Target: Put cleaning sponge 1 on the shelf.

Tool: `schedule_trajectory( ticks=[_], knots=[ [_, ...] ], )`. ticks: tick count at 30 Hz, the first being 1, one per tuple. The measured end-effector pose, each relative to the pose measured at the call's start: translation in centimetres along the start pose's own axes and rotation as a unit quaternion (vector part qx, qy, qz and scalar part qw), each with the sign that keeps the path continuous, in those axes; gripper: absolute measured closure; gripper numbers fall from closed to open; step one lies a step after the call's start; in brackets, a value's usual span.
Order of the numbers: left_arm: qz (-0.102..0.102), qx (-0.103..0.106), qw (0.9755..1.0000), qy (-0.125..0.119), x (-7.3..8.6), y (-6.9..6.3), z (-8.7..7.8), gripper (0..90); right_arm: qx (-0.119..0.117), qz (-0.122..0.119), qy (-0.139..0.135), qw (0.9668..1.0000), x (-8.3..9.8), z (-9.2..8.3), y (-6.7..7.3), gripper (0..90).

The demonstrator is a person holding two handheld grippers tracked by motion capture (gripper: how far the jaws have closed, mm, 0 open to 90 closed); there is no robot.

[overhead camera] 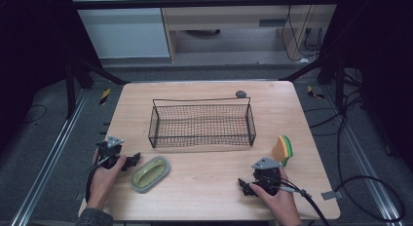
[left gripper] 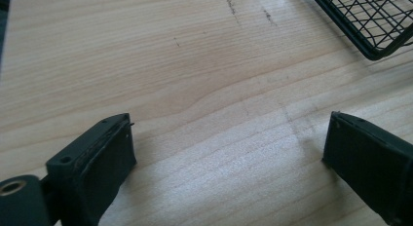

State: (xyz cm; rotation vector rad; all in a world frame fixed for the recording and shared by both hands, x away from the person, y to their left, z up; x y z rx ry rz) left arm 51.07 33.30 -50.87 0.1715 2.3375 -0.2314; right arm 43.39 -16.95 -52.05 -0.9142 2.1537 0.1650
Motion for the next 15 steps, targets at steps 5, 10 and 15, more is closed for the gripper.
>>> schedule_trajectory(
  ticks=[5,10,15],
  knots=[
    [0.001,0.001,0.9998,-0.022,-0.1,0.1,-1.6,3.4,0.0,0.0,0.0,1.0,0.0,0.0,0.0,0.6],
    [0.026,0.007,0.9994,-0.021,-0.2,-0.5,-3.5,3.7,0.002,0.002,0.0,1.0,0.1,-0.1,0.0,0.6],
    [0.048,0.014,0.9986,-0.016,-1.1,-1.5,-5.2,4.8,0.004,0.002,0.001,1.0,0.2,-0.1,0.0,0.6]
  ],
)
Point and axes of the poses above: each handheld gripper's, and its own axes: z roughly forward along the jaws, x roughly out of its underside, y roughly to its left, the point moved 1 cm from there along z, roughly forward along the jaws, and after that the axes turned 13 degrees about -z, right-handed, at the moved point
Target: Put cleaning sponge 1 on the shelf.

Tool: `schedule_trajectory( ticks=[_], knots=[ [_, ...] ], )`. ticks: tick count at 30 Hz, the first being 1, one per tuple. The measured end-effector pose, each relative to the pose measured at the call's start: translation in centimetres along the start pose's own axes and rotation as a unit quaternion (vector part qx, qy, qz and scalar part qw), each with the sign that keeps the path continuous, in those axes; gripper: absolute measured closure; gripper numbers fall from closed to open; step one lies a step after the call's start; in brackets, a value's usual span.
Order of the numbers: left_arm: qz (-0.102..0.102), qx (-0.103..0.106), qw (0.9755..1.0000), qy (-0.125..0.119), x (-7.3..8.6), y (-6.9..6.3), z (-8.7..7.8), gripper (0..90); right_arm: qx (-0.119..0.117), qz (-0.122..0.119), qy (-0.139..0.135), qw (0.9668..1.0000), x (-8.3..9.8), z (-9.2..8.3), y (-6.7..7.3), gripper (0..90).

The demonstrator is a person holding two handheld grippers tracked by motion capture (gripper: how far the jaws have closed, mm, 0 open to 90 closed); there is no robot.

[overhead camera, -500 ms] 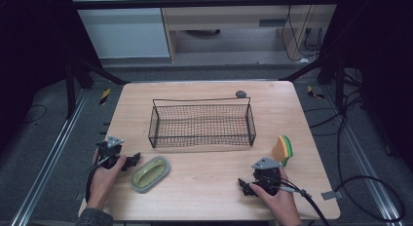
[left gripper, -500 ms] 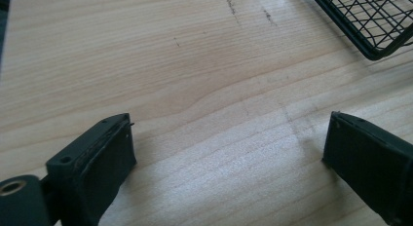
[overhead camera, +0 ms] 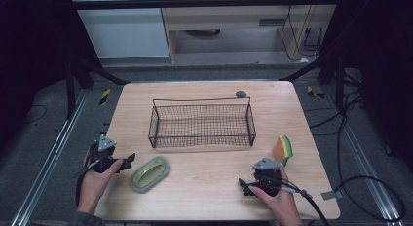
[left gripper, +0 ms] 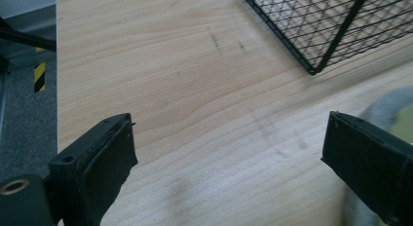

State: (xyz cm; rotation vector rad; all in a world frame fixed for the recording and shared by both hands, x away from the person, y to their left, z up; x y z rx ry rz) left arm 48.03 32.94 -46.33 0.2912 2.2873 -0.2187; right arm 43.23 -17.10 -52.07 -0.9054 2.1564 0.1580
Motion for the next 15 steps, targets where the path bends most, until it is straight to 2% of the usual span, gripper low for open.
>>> schedule_trajectory(
  ticks=[1,2,6,7,8,9,11,15],
  knots=[
    [0.025,-0.001,0.9997,0.009,-0.3,-0.7,-0.9,4.8,0.001,0.002,0.0,1.0,0.0,0.0,0.0,0.6],
    [0.025,-0.001,0.9997,0.009,-0.3,-0.7,-0.9,4.7,0.001,0.002,0.0,1.0,0.0,0.0,0.0,0.6],
    [0.065,0.007,0.9975,0.027,-0.6,-2.4,-2.7,4.4,0.003,0.003,0.001,1.0,0.1,-0.1,0.0,0.6],
    [0.072,0.017,0.9967,0.033,-0.7,-3.0,-3.2,4.4,0.003,0.003,0.0,1.0,0.1,-0.1,0.0,0.6],
    [0.072,0.017,0.9967,0.033,-0.7,-3.0,-3.2,4.5,0.003,0.003,0.0,1.0,0.1,-0.1,0.0,0.6],
    [0.07,0.028,0.9963,0.042,-0.8,-3.4,-3.6,4.6,0.004,0.005,0.001,1.0,0.1,-0.1,0.0,0.6],
    [0.072,0.027,0.996,0.046,-0.8,-3.6,-3.7,5.1,0.004,0.005,0.001,1.0,0.1,-0.1,0.0,0.6],
    [0.073,0.029,0.9942,0.074,-0.8,-4.1,-4.0,6.6,0.005,0.005,0.001,1.0,0.1,-0.2,0.0,0.7]
  ],
)
Point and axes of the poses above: each handheld gripper's, and its own axes: z roughly forward along the jaws, x roughly out of its underside, y roughly to its left, the point moved 1 cm from there along z, roughly forward along the jaws, and after that the axes turned 13 degrees about -z, right-handed, at the moved point
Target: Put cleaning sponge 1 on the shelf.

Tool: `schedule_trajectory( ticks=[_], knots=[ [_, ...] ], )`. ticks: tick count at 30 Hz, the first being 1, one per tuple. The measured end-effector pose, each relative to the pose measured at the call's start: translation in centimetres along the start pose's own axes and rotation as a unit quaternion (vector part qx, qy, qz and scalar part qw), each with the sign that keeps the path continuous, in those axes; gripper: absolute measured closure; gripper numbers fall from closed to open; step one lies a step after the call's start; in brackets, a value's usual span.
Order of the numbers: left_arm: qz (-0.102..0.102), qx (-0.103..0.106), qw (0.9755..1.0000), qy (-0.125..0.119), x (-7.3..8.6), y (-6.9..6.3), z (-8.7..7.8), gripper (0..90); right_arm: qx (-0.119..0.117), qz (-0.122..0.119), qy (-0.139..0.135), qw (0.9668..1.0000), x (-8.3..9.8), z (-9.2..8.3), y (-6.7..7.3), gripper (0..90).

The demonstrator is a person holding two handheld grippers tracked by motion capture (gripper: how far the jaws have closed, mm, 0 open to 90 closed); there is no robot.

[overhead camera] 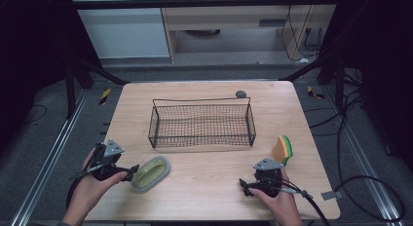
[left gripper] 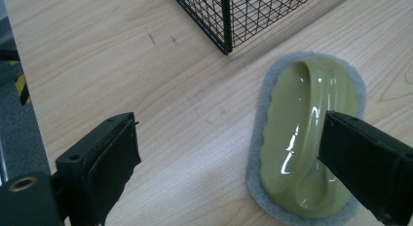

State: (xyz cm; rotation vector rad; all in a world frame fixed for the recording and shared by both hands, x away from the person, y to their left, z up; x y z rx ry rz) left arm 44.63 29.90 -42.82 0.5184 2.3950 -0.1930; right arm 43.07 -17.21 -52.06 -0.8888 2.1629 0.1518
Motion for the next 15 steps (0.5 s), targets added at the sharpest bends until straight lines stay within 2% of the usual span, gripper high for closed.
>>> schedule_trajectory(
  ticks=[2,6,8,10,13,15],
  knots=[
    [0.004,0.003,1.0,0.008,0.0,-0.3,0.0,6.7,0.0,0.0,0.0,1.0,0.0,0.0,0.0,0.7],
    [0.029,-0.002,0.9993,0.023,-0.2,-1.4,-0.2,9.3,0.0,0.0,0.0,1.0,0.0,0.0,0.0,0.7],
    [0.042,0.005,0.9985,0.034,-0.4,-2.1,-0.2,12.6,0.0,0.0,0.0,1.0,0.0,0.0,0.0,0.7],
    [0.061,0.003,0.997,0.048,-0.7,-2.9,0.0,16.5,0.0,0.0,0.0,1.0,0.0,0.0,0.0,0.7],
    [0.078,0.02,0.9948,0.061,-1.0,-4.4,0.4,24.9,-0.001,0.0,-0.001,1.0,0.0,0.0,0.0,0.7],
    [0.095,0.023,0.9925,0.073,-1.2,-5.0,0.8,30.7,-0.001,-0.001,-0.001,1.0,0.0,0.0,0.0,0.7]
  ],
)
Point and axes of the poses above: each handheld gripper's, and its own axes: z roughly forward along the jaws, x roughly out of its underside, y roughly to its left, the point moved 1 cm from there along z, roughly forward along the jaws, and after that the axes turned 13 degrees about -z, right-handed, at the moved point
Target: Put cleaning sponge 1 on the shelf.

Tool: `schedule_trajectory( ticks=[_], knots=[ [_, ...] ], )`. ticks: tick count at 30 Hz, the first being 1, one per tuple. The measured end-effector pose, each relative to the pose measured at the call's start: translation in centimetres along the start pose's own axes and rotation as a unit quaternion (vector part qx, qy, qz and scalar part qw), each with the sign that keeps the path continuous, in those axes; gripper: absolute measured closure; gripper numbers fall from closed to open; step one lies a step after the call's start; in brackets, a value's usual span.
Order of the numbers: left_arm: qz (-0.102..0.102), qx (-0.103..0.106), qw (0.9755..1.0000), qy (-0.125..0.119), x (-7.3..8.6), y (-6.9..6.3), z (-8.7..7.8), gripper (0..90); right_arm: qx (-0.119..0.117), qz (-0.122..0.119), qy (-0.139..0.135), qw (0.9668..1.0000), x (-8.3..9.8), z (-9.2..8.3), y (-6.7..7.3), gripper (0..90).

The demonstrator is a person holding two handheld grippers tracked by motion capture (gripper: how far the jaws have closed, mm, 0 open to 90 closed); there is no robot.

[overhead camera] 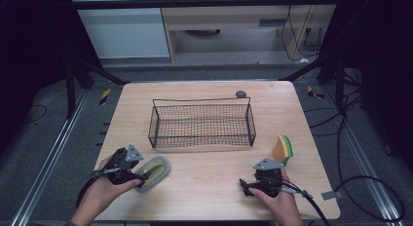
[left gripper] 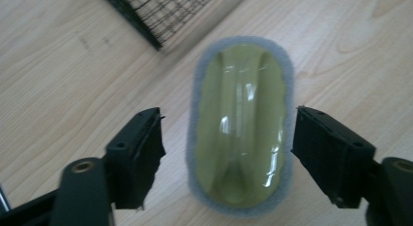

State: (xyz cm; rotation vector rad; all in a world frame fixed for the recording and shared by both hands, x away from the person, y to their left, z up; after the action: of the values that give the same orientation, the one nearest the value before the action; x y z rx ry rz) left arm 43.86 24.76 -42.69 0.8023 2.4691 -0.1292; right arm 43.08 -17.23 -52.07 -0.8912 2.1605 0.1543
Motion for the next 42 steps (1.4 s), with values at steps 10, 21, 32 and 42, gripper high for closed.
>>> schedule_trajectory(
  ticks=[10,21,32,42],
  knots=[
    [0.016,-0.006,0.9984,0.054,-1.2,-0.4,1.4,49.3,-0.001,-0.001,0.0,1.0,0.0,0.0,0.0,0.8],
    [0.021,-0.006,0.9957,0.09,-1.4,-0.2,2.3,57.0,-0.002,-0.002,0.0,1.0,0.0,0.0,-0.1,0.9],
    [0.028,-0.001,0.9936,0.109,-2.1,-0.4,2.8,61.2,-0.002,-0.003,0.0,1.0,0.0,0.0,-0.1,0.9],
    [0.043,0.007,0.9916,0.122,-2.5,0.1,2.9,70.8,-0.003,-0.004,0.0,1.0,0.0,0.0,-0.1,0.9]
  ],
)
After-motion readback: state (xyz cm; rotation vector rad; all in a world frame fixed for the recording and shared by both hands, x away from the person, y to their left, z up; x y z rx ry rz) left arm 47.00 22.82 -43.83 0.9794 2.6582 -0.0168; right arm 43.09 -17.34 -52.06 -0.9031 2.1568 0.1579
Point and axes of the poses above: each handheld gripper's, and its own axes: z roughly forward along the jaws, x roughly out of its underside, y roughly to its left, the point moved 1 cm from there along z, roughly forward along the jaws, and after that the axes turned 13 degrees about -z, right-handed, at the moved point
